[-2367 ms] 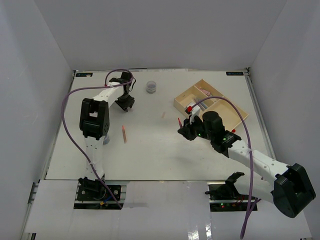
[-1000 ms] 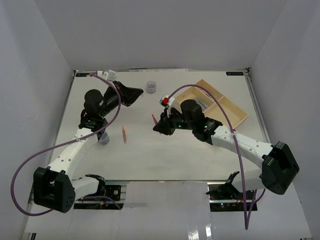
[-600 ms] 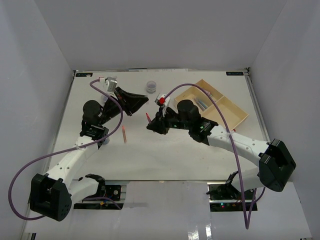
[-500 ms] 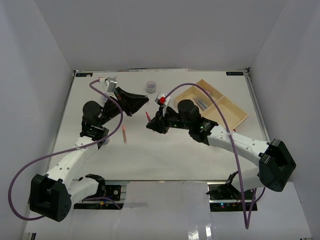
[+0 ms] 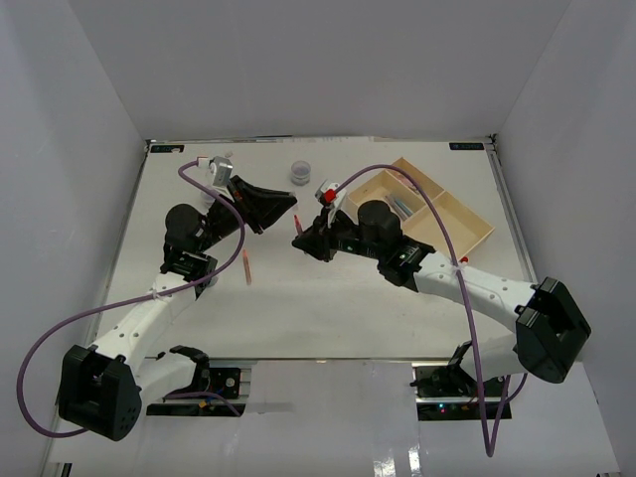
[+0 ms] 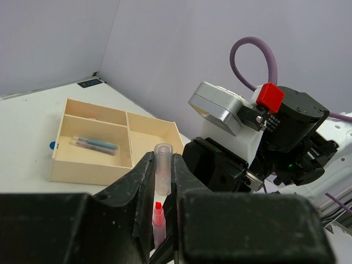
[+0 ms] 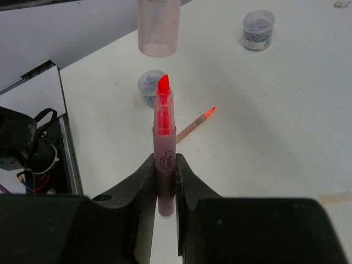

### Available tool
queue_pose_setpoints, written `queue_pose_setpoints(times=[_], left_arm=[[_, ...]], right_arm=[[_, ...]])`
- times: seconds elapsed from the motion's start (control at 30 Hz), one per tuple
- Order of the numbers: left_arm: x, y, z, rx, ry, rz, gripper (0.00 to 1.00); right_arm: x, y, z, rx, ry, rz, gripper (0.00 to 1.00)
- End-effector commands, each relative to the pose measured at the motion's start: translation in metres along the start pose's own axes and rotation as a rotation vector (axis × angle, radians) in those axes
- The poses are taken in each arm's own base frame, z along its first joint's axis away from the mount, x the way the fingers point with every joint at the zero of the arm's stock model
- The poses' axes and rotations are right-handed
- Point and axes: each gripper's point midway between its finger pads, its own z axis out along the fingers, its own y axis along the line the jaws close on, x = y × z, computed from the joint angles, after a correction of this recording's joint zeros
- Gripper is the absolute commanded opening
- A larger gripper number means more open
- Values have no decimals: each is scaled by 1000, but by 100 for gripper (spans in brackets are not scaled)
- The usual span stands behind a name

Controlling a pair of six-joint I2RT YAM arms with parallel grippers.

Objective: Sort the stationery into containers
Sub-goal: Close the pen cap on the pen.

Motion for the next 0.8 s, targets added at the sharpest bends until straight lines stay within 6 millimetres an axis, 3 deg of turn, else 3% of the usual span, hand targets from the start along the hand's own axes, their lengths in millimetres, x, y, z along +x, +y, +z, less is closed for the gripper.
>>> queue_pose_setpoints(times=[0.0,0.77], left_arm=[[-3,-5,-1,18,-13,17,0],[7,-2,1,19,6,18,0]], right_arm=[[-29,5,-6,3,-113,-19,8],[-44,5,-7,13,-160,-28,8]])
